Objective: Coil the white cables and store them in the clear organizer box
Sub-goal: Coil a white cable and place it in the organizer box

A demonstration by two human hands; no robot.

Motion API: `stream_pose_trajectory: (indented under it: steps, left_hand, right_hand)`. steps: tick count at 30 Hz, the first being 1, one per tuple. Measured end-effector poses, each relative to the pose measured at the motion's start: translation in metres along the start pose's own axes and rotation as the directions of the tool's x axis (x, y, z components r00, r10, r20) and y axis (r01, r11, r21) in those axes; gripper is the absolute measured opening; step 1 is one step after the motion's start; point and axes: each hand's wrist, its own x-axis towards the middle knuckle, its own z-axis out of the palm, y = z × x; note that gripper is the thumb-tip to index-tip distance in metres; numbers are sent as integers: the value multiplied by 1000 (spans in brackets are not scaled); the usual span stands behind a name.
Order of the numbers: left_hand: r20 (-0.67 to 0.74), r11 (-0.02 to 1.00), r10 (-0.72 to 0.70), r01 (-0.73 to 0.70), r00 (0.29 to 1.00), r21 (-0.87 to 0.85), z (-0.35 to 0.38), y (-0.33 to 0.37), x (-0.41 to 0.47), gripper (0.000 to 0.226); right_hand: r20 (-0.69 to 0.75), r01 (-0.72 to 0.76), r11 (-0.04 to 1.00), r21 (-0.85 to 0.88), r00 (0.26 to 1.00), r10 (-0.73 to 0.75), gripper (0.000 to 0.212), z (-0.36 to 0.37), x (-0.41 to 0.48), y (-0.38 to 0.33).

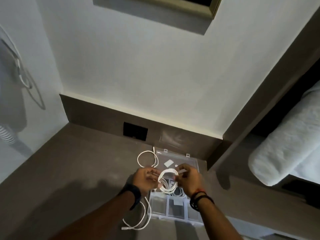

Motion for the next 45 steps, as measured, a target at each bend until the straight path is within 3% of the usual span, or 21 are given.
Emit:
stream_pose_trajectory:
  steps: [4, 9, 13, 16, 21, 25, 29, 33, 38, 40, 42, 45]
  left_hand:
    - [-82, 998, -63, 64, 995, 6, 7, -46, 10, 32]
    - [-150, 959, -231, 199, 961, -201, 18, -74, 14, 33]
    - [-194, 983, -181, 174, 964, -51, 22, -86, 13, 35]
    - [-193, 959, -104, 150, 976, 240, 22, -92, 10, 25]
    - [-139, 684, 223, -53, 965, 728, 11, -105, 4, 18]
    - [-64, 590, 224, -83, 972, 803, 0, -102, 3, 24]
    - [38, 448, 244, -148, 969, 882, 0, -95, 0, 26]
    - [150, 194, 279, -209, 948, 958, 2, -83, -1, 20]
    - [236, -40, 183, -232, 955, 972, 6, -76, -7, 16]
    - [209, -63, 176, -201, 962, 978, 6, -78, -6, 21]
    - [217, -11, 121, -217, 969, 976, 7, -87, 0, 31]
    - [246, -45, 118, -242, 962, 969, 6, -95, 4, 34]
  right_hand:
    - [-1, -107, 994, 34, 994, 107, 16, 31, 3, 41]
    - [-26, -190, 981, 51, 981, 191, 17, 52, 2, 69]
    - [-37, -210, 976, 52, 977, 212, 17, 59, 2, 76]
    - [-93, -154, 987, -46, 984, 150, 15, 64, -1, 78]
    - [-89, 24, 945, -327, 994, -56, 11, 73, -8, 81]
    - [6, 163, 851, -499, 983, -185, 10, 80, -17, 82]
    - [113, 308, 672, -673, 941, -318, 30, 80, -22, 75]
    - [146, 303, 533, -790, 937, -316, 27, 81, -21, 74]
    - [225, 383, 428, -819, 900, -374, 22, 80, -24, 74]
    - [266, 431, 405, -806, 876, -403, 23, 77, -25, 76]
    - [301, 460, 397, -794, 865, -400, 27, 75, -23, 78]
    - [310, 458, 387, -800, 868, -387, 30, 76, -21, 74]
